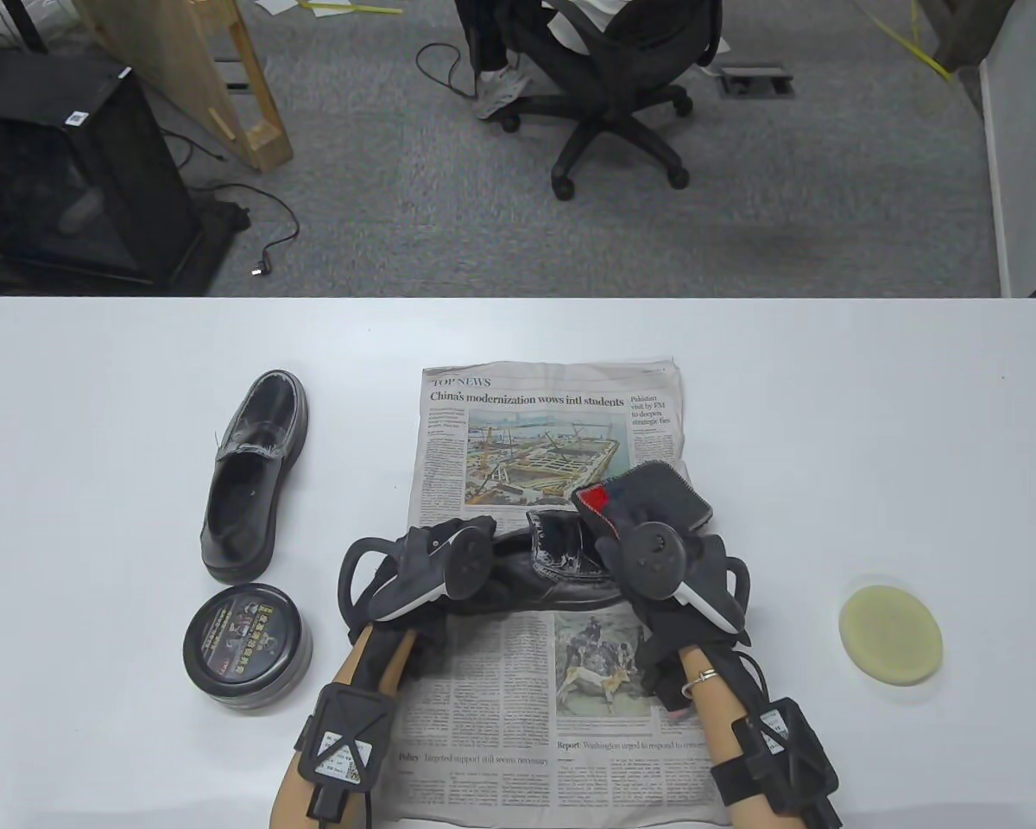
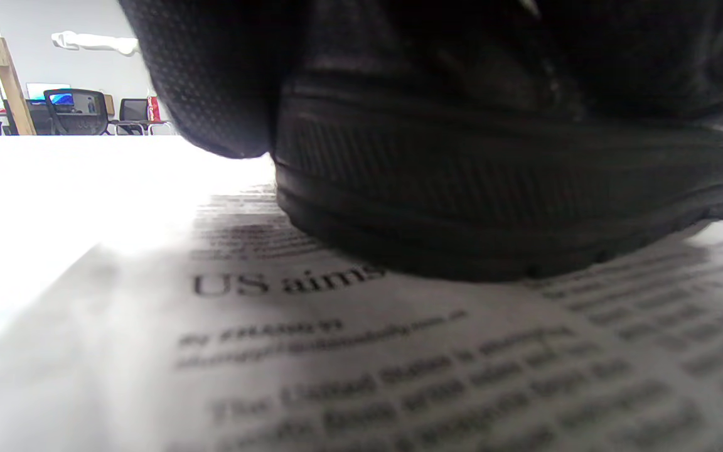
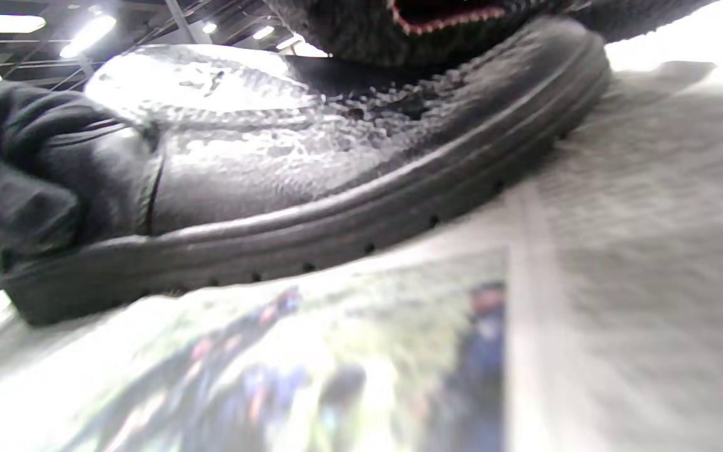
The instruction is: Dip and apply leather care cream with polishing sponge on shoes
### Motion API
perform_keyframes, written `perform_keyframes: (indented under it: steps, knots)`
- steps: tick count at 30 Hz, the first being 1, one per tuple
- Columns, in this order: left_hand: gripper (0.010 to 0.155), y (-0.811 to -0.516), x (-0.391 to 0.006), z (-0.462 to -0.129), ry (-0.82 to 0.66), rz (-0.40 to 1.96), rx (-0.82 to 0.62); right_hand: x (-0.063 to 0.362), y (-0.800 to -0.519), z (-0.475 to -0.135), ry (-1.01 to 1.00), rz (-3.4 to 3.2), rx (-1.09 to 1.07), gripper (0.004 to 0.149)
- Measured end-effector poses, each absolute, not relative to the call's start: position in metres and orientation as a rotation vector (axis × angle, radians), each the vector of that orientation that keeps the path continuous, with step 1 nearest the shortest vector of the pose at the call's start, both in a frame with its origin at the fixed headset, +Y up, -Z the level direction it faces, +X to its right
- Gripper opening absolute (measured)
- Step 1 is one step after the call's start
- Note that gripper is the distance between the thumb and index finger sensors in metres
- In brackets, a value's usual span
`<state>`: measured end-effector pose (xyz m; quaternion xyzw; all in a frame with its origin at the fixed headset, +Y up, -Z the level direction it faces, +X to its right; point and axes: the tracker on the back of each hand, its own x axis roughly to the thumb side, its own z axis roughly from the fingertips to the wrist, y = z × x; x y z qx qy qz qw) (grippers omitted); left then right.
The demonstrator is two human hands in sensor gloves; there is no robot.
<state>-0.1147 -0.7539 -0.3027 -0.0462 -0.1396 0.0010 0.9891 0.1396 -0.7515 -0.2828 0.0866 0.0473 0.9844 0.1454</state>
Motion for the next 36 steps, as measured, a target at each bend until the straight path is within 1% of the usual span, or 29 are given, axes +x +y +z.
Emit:
perform_keyframes:
  steps: [5, 8, 10, 13, 16, 18, 20, 23, 27, 32, 36]
  knots:
    - [0.090, -0.754, -0.115, -0.303, -0.287, 0.006, -0.095, 0.125, -0.744, -0.257, 0.062, 2.882, 0.413, 0.056]
    - [0.090, -0.754, -0.114, -0.303, -0.290, 0.005, -0.098, 0.109, -0.737, -0.253, 0.030, 2.804, 0.490, 0.056]
    - [0.089, -0.754, -0.114, -0.303, -0.293, 0.000, -0.096, 0.097, -0.728, -0.256, 0.001, 2.736, 0.545, 0.055]
    - [0.089, -0.754, -0.114, -0.303, -0.297, 0.003, -0.099, 0.080, -0.721, -0.266, 0.006, 2.690, 0.566, 0.055]
    - [0.090, -0.754, -0.113, -0.303, -0.296, 0.000, -0.094, 0.066, -0.723, -0.283, -0.033, 2.823, 0.543, 0.055]
    - [0.090, -0.754, -0.113, -0.303, -0.295, -0.002, -0.093, 0.063, -0.729, -0.292, -0.012, 2.889, 0.508, 0.055]
    - [0.090, -0.754, -0.114, -0.302, -0.291, 0.004, -0.087, 0.065, -0.732, -0.298, -0.017, 2.914, 0.459, 0.055]
    - [0.090, -0.754, -0.113, -0.302, -0.287, -0.002, -0.082, 0.080, -0.735, -0.303, 0.000, 2.944, 0.384, 0.056]
    - [0.090, -0.754, -0.113, -0.302, -0.280, -0.005, -0.081, 0.118, -0.745, -0.302, 0.068, 2.981, 0.254, 0.056]
    - [0.090, -0.754, -0.113, -0.302, -0.280, 0.001, -0.083, 0.138, -0.750, -0.279, 0.076, 3.026, 0.308, 0.055]
    - [0.090, -0.755, -0.113, -0.302, -0.281, 0.003, -0.087, 0.132, -0.750, -0.257, 0.081, 2.973, 0.433, 0.055]
